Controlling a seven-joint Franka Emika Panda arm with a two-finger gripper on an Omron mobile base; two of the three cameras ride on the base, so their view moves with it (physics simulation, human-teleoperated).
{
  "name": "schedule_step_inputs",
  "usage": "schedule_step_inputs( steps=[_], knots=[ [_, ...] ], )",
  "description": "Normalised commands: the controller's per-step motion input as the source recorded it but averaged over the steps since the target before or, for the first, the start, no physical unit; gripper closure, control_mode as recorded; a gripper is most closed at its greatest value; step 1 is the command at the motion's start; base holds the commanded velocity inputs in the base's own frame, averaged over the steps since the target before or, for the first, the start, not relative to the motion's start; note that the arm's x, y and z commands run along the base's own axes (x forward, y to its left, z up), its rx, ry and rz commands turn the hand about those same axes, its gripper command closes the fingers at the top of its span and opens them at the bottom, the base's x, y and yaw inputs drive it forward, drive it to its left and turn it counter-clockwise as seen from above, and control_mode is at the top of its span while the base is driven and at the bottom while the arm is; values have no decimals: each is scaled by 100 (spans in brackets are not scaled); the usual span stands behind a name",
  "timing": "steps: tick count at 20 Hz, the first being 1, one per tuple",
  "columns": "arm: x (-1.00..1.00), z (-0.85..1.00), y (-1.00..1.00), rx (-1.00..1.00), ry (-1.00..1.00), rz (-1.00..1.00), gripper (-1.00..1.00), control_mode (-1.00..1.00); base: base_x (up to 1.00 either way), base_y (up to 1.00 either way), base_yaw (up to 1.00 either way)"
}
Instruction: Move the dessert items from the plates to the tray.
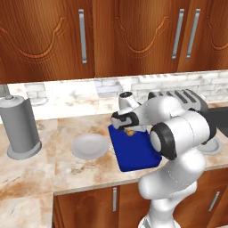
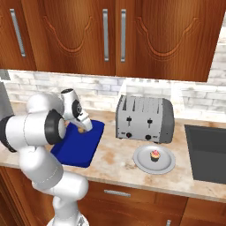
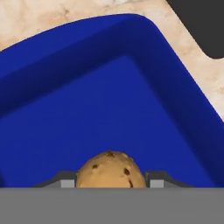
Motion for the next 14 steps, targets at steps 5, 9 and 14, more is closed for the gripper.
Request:
schedule_step_inputs(
  steps=[5, 9, 14],
  knots=[
    [21, -43, -14, 2, -4, 2, 100, -100, 0, 0, 0],
    [14, -50, -1, 12, -8, 2, 100, -100, 0, 0, 0],
    [19, -8, 21, 2, 0, -1, -100, -100, 0, 0, 0]
  ],
)
